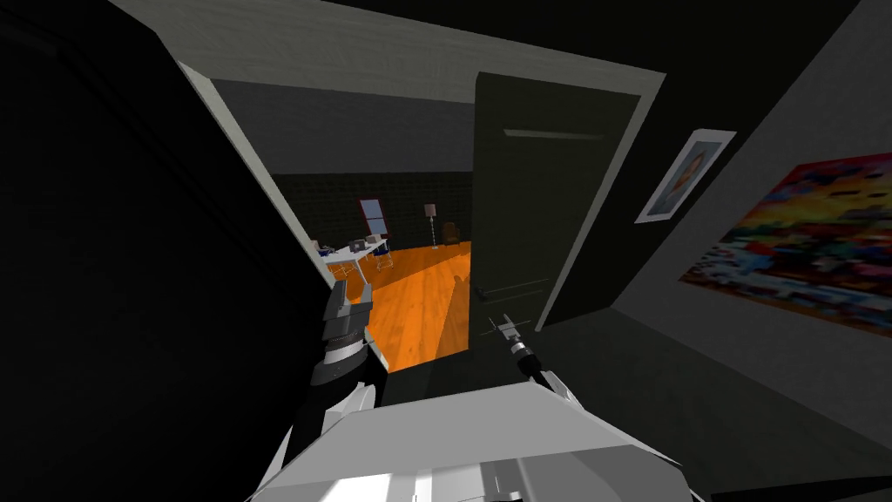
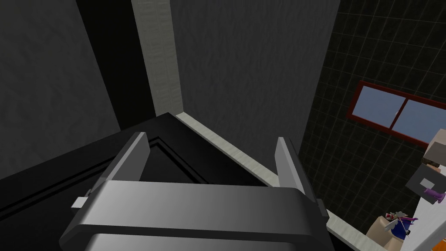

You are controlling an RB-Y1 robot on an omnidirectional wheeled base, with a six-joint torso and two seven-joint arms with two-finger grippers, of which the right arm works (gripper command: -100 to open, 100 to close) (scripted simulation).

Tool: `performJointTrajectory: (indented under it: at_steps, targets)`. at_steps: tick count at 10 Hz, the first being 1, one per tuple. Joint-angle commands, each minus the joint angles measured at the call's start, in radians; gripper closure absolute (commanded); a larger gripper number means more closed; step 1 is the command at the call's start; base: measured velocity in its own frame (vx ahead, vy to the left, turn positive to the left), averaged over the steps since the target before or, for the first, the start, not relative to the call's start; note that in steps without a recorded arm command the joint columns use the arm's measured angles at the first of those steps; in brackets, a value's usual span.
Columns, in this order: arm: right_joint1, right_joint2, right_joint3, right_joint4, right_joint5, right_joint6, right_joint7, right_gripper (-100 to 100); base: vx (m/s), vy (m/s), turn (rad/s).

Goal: Pull the door open

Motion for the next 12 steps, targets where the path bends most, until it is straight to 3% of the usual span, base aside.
performJointTrajectory:
  at_steps: [1,7,9,10,11,12]
  targets:
    - [0.015,-0.008,-0.017,-0.002,-0.005,-0.008,-0.006,-100,0.132,0.05,0.175]
    - [0.08,-0.043,-0.09,-0.008,-0.028,-0.045,-0.031,-100,0.206,0.064,0.155]
    - [0.094,-0.05,-0.106,-0.01,-0.032,-0.053,-0.036,-100,0.121,-0.022,0.08]
    - [0.085,-0.049,-0.099,0.0,-0.031,-0.054,-0.031,-100,0.076,-0.02,0.04]
    - [0.085,-0.049,-0.099,0.0,-0.031,-0.054,-0.031,100,-0.014,-0.001,-0.043]
    - [0.085,-0.049,-0.099,0.0,-0.031,-0.054,-0.031,100,-0.026,0.001,-0.007]
